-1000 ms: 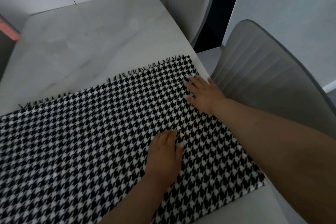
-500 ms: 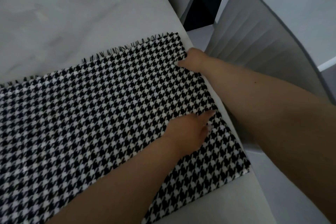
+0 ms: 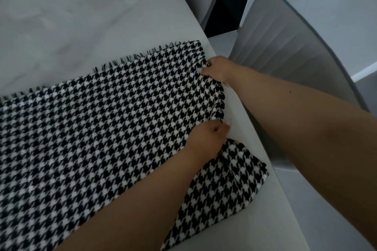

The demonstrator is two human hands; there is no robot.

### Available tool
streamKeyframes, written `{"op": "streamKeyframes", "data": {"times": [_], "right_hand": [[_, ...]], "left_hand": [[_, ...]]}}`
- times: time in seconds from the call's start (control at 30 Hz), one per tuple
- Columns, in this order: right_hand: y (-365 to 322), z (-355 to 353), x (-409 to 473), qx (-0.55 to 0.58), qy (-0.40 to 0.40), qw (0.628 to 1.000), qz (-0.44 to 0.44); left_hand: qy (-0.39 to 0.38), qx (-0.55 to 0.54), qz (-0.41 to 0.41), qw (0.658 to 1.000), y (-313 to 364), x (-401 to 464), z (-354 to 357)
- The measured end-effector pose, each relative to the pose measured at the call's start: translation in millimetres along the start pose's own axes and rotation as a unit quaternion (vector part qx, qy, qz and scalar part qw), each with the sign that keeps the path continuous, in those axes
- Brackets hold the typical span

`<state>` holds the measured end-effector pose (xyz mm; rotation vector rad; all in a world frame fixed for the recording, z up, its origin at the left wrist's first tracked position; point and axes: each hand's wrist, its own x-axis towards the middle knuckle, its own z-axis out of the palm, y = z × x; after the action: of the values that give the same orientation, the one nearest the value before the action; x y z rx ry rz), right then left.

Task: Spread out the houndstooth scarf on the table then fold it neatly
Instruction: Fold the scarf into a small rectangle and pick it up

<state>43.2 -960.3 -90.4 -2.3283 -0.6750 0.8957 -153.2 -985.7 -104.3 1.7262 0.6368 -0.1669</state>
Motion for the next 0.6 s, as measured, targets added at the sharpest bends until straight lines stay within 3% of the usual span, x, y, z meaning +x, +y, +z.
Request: {"op": "streamKeyframes", "data": {"times": [0.23,0.47,0.6], "right_hand": [[-30,23,-8,0.178,0.017,0.984,-0.020],[-87,59,-20,0.287,0.002,0.958,-0.023],[-133,88,-32,0.322,-0.016,0.945,-0.047]], "left_hand": [[0.114,-0.172,-0.039,0.978,-8,-42,-30],[0.063,-0.194,-0.027,0.979,-20,-110,-86],[0.073,-0.205,-0.001,0.976,-38,-157,-123]]}}
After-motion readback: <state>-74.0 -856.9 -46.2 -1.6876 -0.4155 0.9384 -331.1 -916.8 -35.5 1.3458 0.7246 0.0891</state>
